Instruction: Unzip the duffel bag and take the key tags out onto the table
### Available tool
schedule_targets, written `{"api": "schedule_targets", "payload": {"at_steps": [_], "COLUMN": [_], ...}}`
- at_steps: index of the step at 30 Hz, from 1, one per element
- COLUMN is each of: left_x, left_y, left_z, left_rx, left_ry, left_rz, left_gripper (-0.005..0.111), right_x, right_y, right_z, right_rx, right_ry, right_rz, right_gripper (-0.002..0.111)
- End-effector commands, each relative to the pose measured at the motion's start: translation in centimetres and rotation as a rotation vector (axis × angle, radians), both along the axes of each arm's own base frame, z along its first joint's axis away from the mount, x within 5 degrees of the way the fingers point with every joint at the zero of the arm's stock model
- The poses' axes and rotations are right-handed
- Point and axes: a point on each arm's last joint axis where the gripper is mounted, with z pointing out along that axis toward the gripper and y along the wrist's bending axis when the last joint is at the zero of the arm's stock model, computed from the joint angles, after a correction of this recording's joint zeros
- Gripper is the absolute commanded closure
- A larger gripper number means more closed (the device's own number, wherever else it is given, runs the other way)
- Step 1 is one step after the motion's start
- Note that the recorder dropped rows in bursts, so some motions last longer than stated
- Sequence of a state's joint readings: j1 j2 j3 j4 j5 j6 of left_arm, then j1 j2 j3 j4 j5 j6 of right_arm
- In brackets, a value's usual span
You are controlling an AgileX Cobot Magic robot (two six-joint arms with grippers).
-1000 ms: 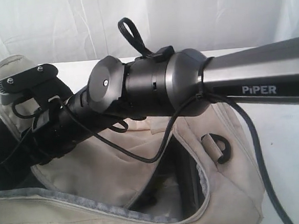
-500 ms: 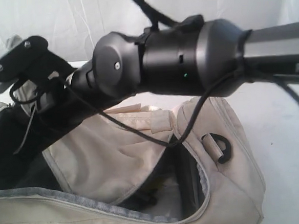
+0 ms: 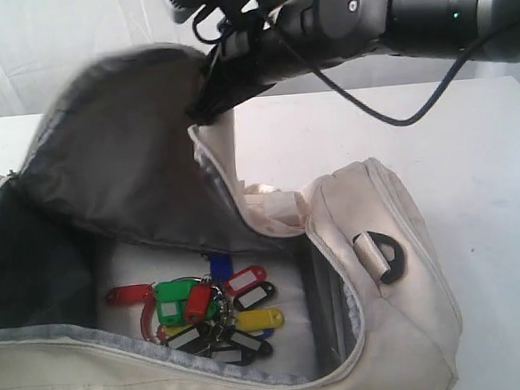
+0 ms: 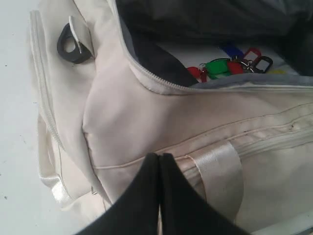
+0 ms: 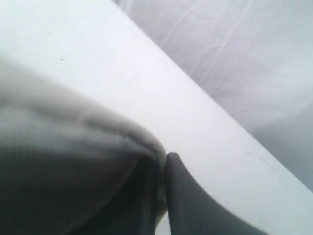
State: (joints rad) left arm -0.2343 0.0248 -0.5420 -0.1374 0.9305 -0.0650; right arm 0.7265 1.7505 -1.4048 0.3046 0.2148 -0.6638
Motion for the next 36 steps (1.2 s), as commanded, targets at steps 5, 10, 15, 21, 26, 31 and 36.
{"api": "schedule_targets", "payload": {"at_steps": [5, 10, 15, 21, 26, 31, 36], "left_x": [-0.1, -0.1, -0.1, -0.1, -0.1, -0.1, -0.1], "left_y": [-0.1, -0.1, -0.1, -0.1, -0.1, -0.1, -0.1], "left_z": [-0.2, -0.2, -0.2, -0.2, -0.2, -0.2, -0.2], "left_rx": [-0.006, -0.006, -0.014, -0.015, -0.015, -0.015, -0.015], "left_ry": [0.008, 0.008, 0.012, 0.016, 0.016, 0.016, 0.016], "left_rz": [-0.007, -0.007, -0.002, -0.003, -0.003, -0.003, -0.003], "left_gripper": [0.107, 0.107, 0.107, 0.107, 0.107, 0.107, 0.107], "right_x": [4.6, 5.7, 6.3, 6.9, 5.9, 3.5, -2.7], "right_y": [-1.4, -0.8, -0.5, -0.7, -0.8, -1.9, -3.0], "right_z": [-3.0, -6.2, -7.5, -6.6, -4.8, -0.3, 3.4], "right_rx": [0.141, 0.191, 0.348, 0.399, 0.324, 0.163, -0.086], "right_ry": [0.008, 0.103, 0.216, 0.189, 0.274, 0.165, 0.260], "right_rz": [-0.197, -0.260, -0.365, -0.380, -0.340, -0.197, 0.058], "right_gripper": [0.108, 0.107, 0.088, 0.040, 0.035, 0.043, 0.070]}}
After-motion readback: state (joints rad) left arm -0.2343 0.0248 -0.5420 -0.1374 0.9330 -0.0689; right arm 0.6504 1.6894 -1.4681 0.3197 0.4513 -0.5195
